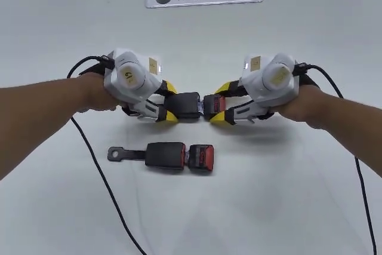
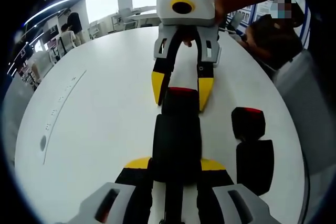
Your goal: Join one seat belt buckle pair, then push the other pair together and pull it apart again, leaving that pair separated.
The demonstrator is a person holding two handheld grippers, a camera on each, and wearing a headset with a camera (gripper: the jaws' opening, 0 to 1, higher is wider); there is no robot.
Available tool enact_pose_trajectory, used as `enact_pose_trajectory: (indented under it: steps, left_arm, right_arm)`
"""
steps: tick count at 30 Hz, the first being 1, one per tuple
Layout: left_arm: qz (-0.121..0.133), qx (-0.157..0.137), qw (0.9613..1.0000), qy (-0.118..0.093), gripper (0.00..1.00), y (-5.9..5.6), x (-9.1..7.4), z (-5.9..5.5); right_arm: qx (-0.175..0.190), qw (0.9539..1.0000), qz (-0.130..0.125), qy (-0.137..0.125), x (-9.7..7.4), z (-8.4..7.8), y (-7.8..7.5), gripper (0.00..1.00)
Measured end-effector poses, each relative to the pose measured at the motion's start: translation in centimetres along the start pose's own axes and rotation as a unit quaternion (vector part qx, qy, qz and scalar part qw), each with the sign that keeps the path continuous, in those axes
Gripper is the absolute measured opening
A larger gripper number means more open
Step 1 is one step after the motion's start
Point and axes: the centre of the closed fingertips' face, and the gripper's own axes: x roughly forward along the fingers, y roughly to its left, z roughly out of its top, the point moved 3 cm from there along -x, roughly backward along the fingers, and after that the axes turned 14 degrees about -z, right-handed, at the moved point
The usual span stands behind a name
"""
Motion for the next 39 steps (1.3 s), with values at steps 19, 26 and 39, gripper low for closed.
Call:
enact_pose_trajectory:
  steps: [19, 26, 39]
  left_arm:
    - [-0.003, 0.006, 1.0, 0.007, 0.33, 0.0, -0.1, 0.0]
    - [-0.006, 0.009, 0.9998, 0.014, 0.33, -0.1, -0.1, -0.1]
    - [-0.012, 0.014, 0.9992, 0.035, 0.33, -0.1, -0.1, 0.1]
  right_arm:
    - [-0.008, 1.0, 0.002, 0.0, -0.4, -0.3, -0.3, 0.34]
    - [-0.011, 0.9999, 0.0, 0.008, -1.0, -1.1, -0.6, 0.34]
    - [0.002, 0.9999, -0.01, 0.011, -3.0, -2.9, -0.7, 0.35]
